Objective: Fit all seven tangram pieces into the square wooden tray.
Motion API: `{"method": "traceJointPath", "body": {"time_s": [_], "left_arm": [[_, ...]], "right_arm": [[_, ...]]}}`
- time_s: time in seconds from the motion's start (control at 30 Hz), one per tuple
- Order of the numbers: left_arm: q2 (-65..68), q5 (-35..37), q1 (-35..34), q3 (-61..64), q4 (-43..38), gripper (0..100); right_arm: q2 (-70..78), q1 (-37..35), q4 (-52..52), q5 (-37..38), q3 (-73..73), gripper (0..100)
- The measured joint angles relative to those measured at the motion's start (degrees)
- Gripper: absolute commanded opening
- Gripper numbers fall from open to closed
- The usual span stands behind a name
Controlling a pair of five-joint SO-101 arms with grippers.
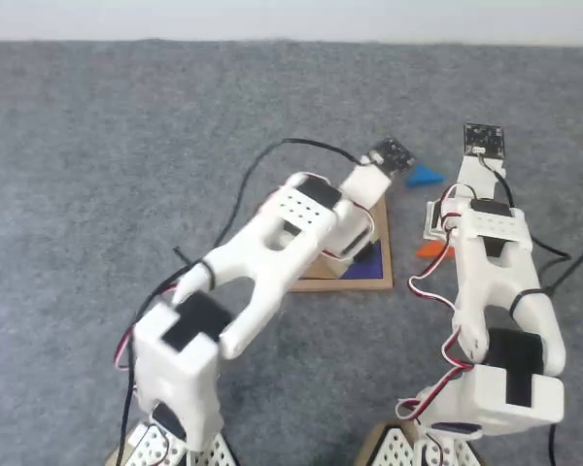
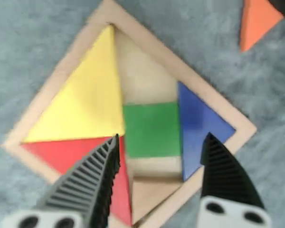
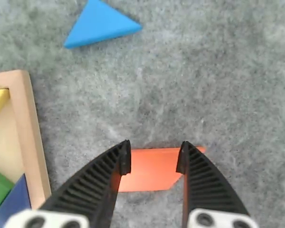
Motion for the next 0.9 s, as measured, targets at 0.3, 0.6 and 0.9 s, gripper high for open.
{"method": "traceJointPath", "body": {"time_s": [0.3,0.6,0.9], "left_arm": [[-24.0,5.6,-9.5,24.8,-15.4,7],[-48.6,7.9,-20.2,55.4,-28.2,1],[-66.2,8.2,-22.9,66.4,-25.3,1]], "right_arm": [[0.0,-4.3,-0.4,5.0,0.0,11.2],[0.0,-15.8,-4.7,18.2,1.1,0.4],[6.0,-18.1,-5.0,21.9,-2.2,0.7]]}}
